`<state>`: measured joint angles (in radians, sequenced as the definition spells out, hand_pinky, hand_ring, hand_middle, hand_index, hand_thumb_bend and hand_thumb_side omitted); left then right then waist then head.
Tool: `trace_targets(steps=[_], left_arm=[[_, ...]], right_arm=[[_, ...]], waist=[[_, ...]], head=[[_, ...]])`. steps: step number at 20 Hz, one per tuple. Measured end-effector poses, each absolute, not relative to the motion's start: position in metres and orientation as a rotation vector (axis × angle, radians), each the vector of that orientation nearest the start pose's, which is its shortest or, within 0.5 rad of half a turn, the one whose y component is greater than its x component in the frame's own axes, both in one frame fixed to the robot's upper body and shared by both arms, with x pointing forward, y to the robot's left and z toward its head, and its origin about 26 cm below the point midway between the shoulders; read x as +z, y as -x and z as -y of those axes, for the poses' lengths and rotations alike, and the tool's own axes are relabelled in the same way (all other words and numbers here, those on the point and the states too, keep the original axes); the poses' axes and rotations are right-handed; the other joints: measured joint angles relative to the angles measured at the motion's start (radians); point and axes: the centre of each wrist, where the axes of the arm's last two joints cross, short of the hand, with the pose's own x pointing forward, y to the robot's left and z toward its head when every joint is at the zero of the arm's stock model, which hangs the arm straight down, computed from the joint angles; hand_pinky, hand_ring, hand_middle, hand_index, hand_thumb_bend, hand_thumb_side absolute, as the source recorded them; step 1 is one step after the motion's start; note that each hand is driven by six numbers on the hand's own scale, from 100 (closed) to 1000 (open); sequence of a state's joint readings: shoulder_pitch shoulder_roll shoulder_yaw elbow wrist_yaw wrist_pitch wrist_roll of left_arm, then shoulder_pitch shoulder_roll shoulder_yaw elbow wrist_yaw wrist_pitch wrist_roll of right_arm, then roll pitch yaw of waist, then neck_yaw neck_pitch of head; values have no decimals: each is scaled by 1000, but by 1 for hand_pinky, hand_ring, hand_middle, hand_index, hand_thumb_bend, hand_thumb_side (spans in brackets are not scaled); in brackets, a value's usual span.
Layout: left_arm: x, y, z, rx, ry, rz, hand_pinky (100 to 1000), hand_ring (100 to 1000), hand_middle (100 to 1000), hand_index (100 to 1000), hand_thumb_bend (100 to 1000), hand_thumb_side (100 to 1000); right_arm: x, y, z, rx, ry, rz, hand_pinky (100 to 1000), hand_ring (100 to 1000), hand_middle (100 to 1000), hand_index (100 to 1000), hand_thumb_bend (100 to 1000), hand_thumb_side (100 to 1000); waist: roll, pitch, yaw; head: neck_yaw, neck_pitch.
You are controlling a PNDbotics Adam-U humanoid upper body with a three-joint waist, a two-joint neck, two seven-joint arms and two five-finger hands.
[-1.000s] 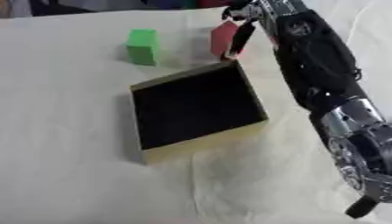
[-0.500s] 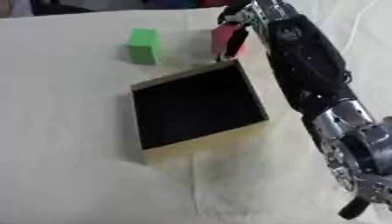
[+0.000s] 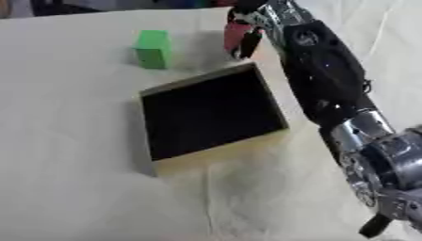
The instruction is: Pick up objects on the table and place them in the box.
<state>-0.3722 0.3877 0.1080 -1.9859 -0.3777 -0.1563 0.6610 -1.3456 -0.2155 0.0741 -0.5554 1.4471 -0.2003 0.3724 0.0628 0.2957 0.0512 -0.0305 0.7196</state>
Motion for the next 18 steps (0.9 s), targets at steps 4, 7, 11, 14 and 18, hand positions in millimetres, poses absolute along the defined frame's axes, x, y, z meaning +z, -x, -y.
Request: trace_targets(steps=[4, 7, 11, 14, 18], left_arm=[[234, -305, -289, -276, 1198, -3241, 750, 642, 674, 868, 146, 805], [234, -305, -289, -276, 1198, -3241, 751, 644, 674, 867, 145, 804], [234, -305, -289, -276, 1198, -3241, 750, 644, 675, 867, 148, 802], [234, -305, -289, -276, 1198, -3241, 750, 644, 675, 867, 148, 802], [234, -305, -289, -277, 1198, -3240, 750, 644, 675, 867, 149, 801]], right_arm=[[263, -523, 159, 1743, 1200, 1243, 623, 634, 564, 610, 100, 253], [261, -523, 160, 1696, 1177, 1265, 609, 612, 530, 604, 100, 262], [262, -522, 160, 1649, 1139, 1310, 613, 606, 534, 606, 100, 269], [274, -519, 156, 1633, 1124, 1367, 616, 607, 535, 614, 100, 273], [300, -510, 158, 1675, 1129, 1431, 612, 620, 535, 612, 100, 267]], waist=[[0, 0, 0], [0, 0, -1], [2, 0, -1], [2, 0, -3], [-3, 0, -14]], head=[[0, -1], [0, -1], [0, -1], [0, -1], [2, 0]])
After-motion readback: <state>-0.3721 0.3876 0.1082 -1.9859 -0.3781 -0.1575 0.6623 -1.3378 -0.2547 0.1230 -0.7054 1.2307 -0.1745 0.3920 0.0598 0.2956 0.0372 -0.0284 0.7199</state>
